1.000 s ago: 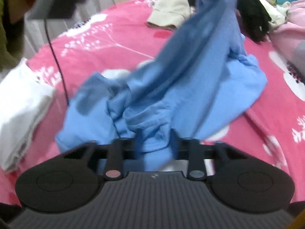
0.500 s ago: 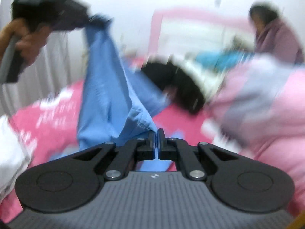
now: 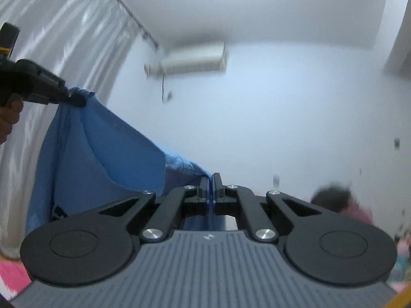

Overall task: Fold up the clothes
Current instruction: 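Raise the T-shirt high with both grippers and shake it out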

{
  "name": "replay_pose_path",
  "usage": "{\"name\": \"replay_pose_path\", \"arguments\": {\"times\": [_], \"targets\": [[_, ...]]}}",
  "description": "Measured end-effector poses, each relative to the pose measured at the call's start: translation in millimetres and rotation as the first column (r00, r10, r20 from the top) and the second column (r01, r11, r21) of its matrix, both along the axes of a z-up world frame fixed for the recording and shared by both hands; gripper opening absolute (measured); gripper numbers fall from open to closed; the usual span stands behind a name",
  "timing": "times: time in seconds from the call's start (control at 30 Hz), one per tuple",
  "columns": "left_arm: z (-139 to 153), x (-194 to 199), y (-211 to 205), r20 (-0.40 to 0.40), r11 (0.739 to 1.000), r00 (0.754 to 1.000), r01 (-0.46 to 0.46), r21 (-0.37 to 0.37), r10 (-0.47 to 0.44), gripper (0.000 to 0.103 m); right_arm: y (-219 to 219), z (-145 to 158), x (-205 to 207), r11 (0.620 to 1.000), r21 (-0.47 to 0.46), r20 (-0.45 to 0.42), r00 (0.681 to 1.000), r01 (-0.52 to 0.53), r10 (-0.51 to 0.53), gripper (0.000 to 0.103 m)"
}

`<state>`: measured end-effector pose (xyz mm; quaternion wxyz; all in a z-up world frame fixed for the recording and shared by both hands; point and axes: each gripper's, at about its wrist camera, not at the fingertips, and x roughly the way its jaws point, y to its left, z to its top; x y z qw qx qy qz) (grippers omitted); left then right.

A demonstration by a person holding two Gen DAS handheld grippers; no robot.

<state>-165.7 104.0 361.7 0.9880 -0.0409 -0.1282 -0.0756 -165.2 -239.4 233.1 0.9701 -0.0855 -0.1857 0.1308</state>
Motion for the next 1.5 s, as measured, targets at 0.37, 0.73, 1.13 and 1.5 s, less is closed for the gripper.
{"name": "replay_pose_path", "arguments": {"times": [0.37, 0.73, 1.13, 1.5], "targets": [[32, -97, -53, 0.149, 0.993, 0.988, -0.055, 0.105, 0.039, 0.004, -43, 47, -73, 0.996, 0.028, 0.232, 0.97, -0.079, 0.071, 0.0], [-31, -55, -63, -0.092, 0.995, 0.993, -0.062, 0.08, 0.069, 0.004, -49, 2, -58, 0.984, 0.073, 0.06, 0.985, -0.163, 0.159, 0.0], [-265, 214, -11, -0.606, 0.99, 0.783, -0.112, 0.089, 0.143, 0.005, 37, -127, 170, 0.995, -0.093, -0.38, 0.925, -0.032, -0.006, 0.0], [-434, 383, 10, -0.796, 0.985, 0.581, -0.077, 0.154, 0.17, 0.005, 77, -285, 342, 0.95, -0.313, -0.606, 0.77, 0.002, -0.201, 0.0]]}}
